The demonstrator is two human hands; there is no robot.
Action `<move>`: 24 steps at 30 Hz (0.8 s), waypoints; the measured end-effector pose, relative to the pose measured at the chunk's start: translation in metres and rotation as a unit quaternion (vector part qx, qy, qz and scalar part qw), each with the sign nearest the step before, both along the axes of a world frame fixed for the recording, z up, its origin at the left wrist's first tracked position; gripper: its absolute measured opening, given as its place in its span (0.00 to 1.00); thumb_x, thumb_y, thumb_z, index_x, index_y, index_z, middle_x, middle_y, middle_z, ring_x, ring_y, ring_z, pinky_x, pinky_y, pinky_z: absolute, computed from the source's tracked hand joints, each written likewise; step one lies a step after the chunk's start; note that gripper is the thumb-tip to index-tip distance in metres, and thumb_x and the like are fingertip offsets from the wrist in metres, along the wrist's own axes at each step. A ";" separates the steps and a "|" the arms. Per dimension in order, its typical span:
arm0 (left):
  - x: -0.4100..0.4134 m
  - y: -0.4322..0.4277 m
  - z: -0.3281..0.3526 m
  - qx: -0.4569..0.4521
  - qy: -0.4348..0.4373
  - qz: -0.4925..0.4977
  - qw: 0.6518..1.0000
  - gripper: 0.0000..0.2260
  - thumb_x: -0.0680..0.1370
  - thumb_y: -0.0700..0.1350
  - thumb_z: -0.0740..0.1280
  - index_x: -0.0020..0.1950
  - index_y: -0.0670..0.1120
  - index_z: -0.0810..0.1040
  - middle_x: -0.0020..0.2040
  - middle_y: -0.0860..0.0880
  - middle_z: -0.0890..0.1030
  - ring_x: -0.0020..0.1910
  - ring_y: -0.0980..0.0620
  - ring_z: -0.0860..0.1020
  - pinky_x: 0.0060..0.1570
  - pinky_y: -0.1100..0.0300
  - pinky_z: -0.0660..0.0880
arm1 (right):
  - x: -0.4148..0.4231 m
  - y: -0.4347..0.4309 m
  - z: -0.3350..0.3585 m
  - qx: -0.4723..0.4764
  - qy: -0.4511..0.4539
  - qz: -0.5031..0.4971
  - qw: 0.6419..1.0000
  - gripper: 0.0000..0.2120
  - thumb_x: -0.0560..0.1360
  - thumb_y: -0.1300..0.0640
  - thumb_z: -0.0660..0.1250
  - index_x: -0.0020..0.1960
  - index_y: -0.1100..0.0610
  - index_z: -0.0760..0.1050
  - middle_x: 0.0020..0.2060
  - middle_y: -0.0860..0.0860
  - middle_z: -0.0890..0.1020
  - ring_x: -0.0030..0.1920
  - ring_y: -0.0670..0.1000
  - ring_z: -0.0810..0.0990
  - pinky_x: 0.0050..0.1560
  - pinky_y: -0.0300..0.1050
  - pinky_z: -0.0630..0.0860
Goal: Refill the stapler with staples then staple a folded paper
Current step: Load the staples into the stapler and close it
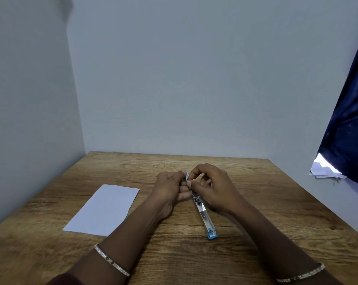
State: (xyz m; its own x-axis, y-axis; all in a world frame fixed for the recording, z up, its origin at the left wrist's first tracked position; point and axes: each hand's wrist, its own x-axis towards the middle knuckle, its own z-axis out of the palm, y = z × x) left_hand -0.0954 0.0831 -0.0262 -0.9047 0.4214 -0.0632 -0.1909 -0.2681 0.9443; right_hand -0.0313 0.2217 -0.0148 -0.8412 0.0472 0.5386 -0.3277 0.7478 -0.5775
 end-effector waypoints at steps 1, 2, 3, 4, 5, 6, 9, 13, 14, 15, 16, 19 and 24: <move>-0.001 -0.001 -0.001 -0.001 0.001 0.004 1.000 0.13 0.83 0.43 0.65 0.43 0.37 0.79 0.35 0.41 0.85 0.36 0.46 0.87 0.33 0.57 0.82 | 0.000 0.000 -0.001 0.004 -0.003 0.008 1.000 0.03 0.75 0.56 0.72 0.46 0.49 0.80 0.44 0.43 0.82 0.38 0.46 0.78 0.37 0.33 0.73; -0.001 -0.001 -0.001 0.000 0.002 0.007 1.000 0.13 0.83 0.43 0.65 0.42 0.38 0.79 0.33 0.42 0.85 0.36 0.45 0.87 0.33 0.56 0.82 | 0.000 0.000 -0.002 0.009 -0.004 0.015 1.000 0.02 0.75 0.56 0.72 0.47 0.49 0.80 0.44 0.43 0.82 0.38 0.46 0.79 0.38 0.34 0.74; -0.001 -0.002 0.000 0.004 0.002 0.009 1.000 0.13 0.83 0.43 0.65 0.41 0.38 0.79 0.31 0.43 0.84 0.35 0.46 0.87 0.33 0.56 0.82 | 0.000 -0.001 -0.002 0.011 -0.003 0.019 1.000 0.02 0.76 0.56 0.72 0.48 0.49 0.80 0.44 0.43 0.82 0.39 0.46 0.79 0.38 0.34 0.74; -0.001 -0.002 0.001 0.013 0.000 0.008 1.000 0.13 0.83 0.43 0.65 0.42 0.37 0.79 0.31 0.44 0.84 0.35 0.45 0.87 0.33 0.55 0.83 | 0.001 -0.001 -0.002 0.003 -0.002 0.018 1.000 0.03 0.76 0.55 0.71 0.48 0.49 0.80 0.44 0.43 0.83 0.39 0.46 0.79 0.38 0.34 0.74; -0.001 -0.002 0.002 0.025 -0.006 0.006 1.000 0.13 0.83 0.42 0.65 0.44 0.36 0.80 0.33 0.42 0.85 0.37 0.44 0.87 0.34 0.54 0.83 | 0.001 -0.002 -0.001 -0.015 -0.001 0.016 1.000 0.03 0.76 0.56 0.71 0.49 0.49 0.80 0.45 0.43 0.83 0.38 0.46 0.80 0.37 0.34 0.75; -0.001 -0.002 0.003 0.038 -0.014 0.001 0.999 0.12 0.83 0.42 0.65 0.47 0.35 0.80 0.37 0.39 0.86 0.38 0.42 0.87 0.36 0.52 0.84 | 0.002 -0.002 0.000 -0.042 0.001 0.013 0.999 0.04 0.77 0.57 0.70 0.50 0.49 0.80 0.45 0.44 0.83 0.38 0.45 0.80 0.36 0.33 0.75; -0.001 -0.002 0.005 0.061 -0.042 -0.001 0.997 0.11 0.83 0.43 0.65 0.51 0.34 0.79 0.39 0.37 0.87 0.39 0.42 0.87 0.36 0.50 0.85 | 0.005 0.003 0.006 -0.081 -0.003 0.008 0.997 0.13 0.77 0.68 0.64 0.52 0.51 0.78 0.47 0.47 0.83 0.38 0.44 0.81 0.35 0.33 0.76; -0.004 -0.007 0.007 0.093 -0.064 0.014 0.994 0.10 0.83 0.43 0.65 0.55 0.35 0.79 0.39 0.38 0.87 0.38 0.44 0.88 0.33 0.55 0.83 | 0.010 0.007 0.015 -0.045 -0.026 0.046 0.998 0.24 0.67 0.75 0.59 0.51 0.51 0.79 0.49 0.44 0.83 0.39 0.42 0.77 0.35 0.31 0.72; -0.006 -0.009 0.008 0.103 -0.068 0.019 0.992 0.10 0.83 0.43 0.65 0.54 0.37 0.79 0.38 0.39 0.87 0.38 0.45 0.88 0.32 0.55 0.83 | 0.012 0.006 0.016 -0.037 -0.035 0.071 0.996 0.25 0.66 0.75 0.60 0.52 0.51 0.79 0.50 0.43 0.83 0.41 0.39 0.78 0.36 0.30 0.71; -0.008 -0.011 0.008 0.113 -0.070 0.024 0.991 0.09 0.83 0.43 0.65 0.53 0.37 0.79 0.38 0.40 0.87 0.37 0.45 0.87 0.32 0.56 0.83 | 0.013 0.006 0.017 -0.022 -0.039 0.093 0.995 0.24 0.65 0.74 0.63 0.53 0.51 0.79 0.51 0.42 0.83 0.43 0.38 0.78 0.37 0.29 0.71; -0.009 -0.012 0.008 0.125 -0.074 0.027 0.989 0.09 0.82 0.43 0.66 0.52 0.38 0.80 0.37 0.40 0.87 0.37 0.46 0.87 0.32 0.55 0.83 | 0.013 0.006 0.018 -0.002 -0.039 0.106 0.994 0.23 0.65 0.72 0.66 0.54 0.51 0.79 0.51 0.42 0.83 0.45 0.37 0.78 0.37 0.29 0.71; -0.013 -0.016 0.011 0.167 -0.100 0.034 0.980 0.09 0.82 0.43 0.66 0.52 0.36 0.80 0.36 0.40 0.87 0.36 0.46 0.87 0.31 0.54 0.83 | 0.012 0.008 0.015 0.054 -0.030 0.110 0.992 0.26 0.65 0.69 0.70 0.57 0.45 0.79 0.53 0.42 0.81 0.46 0.42 0.77 0.36 0.36 0.74; -0.016 -0.020 0.013 0.213 -0.117 0.031 0.970 0.11 0.82 0.42 0.66 0.55 0.34 0.79 0.38 0.38 0.87 0.37 0.46 0.88 0.32 0.52 0.84 | 0.008 0.004 0.012 0.034 0.017 0.108 0.993 0.16 0.67 0.59 0.81 0.51 0.47 0.83 0.50 0.44 0.81 0.46 0.46 0.79 0.38 0.32 0.71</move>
State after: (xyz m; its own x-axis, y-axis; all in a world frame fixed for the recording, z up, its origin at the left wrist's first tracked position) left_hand -0.1110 0.0632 -0.0128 -0.9113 0.3989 -0.1024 -0.3571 -0.6416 0.6788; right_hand -0.0232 0.2254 -0.0030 -0.8087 -0.1707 0.5630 -0.5040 0.6945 -0.5135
